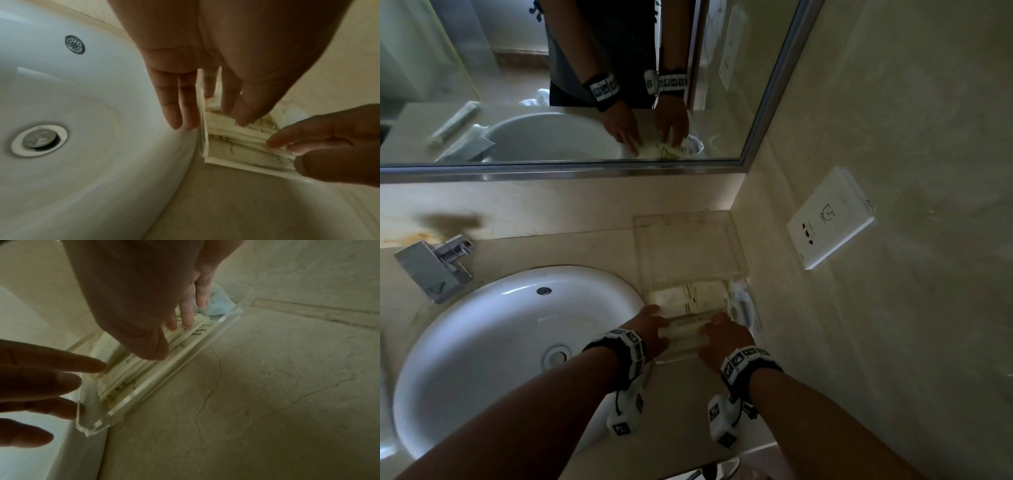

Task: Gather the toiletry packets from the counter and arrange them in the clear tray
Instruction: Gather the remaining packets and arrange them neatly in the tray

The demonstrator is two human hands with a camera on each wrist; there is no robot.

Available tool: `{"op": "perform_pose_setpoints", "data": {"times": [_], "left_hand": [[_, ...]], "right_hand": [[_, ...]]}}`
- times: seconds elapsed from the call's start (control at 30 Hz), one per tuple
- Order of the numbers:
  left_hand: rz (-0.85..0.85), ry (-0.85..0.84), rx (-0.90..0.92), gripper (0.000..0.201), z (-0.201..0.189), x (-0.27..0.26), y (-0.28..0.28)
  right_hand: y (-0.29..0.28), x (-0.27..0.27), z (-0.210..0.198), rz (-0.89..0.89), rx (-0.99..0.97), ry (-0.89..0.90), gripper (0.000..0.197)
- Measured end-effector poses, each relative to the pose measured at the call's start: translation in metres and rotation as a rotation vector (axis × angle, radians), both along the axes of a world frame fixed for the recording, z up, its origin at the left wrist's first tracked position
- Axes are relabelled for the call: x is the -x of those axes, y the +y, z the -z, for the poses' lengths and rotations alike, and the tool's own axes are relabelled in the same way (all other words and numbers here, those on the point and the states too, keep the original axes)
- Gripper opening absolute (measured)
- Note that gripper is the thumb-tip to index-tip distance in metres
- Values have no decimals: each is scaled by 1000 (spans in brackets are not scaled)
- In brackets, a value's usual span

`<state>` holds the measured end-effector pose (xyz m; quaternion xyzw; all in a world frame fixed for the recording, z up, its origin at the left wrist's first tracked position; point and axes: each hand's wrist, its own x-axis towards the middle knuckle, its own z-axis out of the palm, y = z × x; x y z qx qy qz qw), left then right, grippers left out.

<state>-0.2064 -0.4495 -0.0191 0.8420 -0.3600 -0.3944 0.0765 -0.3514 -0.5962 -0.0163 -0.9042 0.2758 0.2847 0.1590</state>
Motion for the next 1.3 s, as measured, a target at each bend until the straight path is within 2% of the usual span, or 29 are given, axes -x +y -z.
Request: {"op": "perform_pose_setpoints", "data": {"times": [0.1, 0.2, 0.27, 0.4, 0.6, 0.7, 0.83, 1.07, 1.3], "left_hand": [[26, -10, -3, 55, -1, 2, 1], [20, -15, 19, 54, -3, 1, 4], [6, -11, 39, 53, -5, 0, 6], [-26, -19, 53, 51, -14, -4, 11], [-82, -53, 95, 48, -33, -16, 28], [-181, -53, 125, 43, -43, -23, 46], [-269, -103, 108, 38, -53, -32, 83], [-482, -157, 98, 31, -79, -57, 174], [-708, -214, 106, 28, -79, -72, 293]], "right_hand": [[-1, 2, -1, -6, 10, -11, 52], [-3, 7, 1, 29, 116, -149, 41], [-7, 9, 0, 81, 160, -184, 43], [-13, 11, -5, 125, 149, -129, 53], [-5, -3, -21, 80, 172, -111, 52], [8, -21, -31, 73, 139, -121, 49], [34, -49, -44, 9, 80, -160, 48], [113, -110, -65, -144, -1, -346, 36], [222, -157, -70, -409, -63, -312, 37]]}}
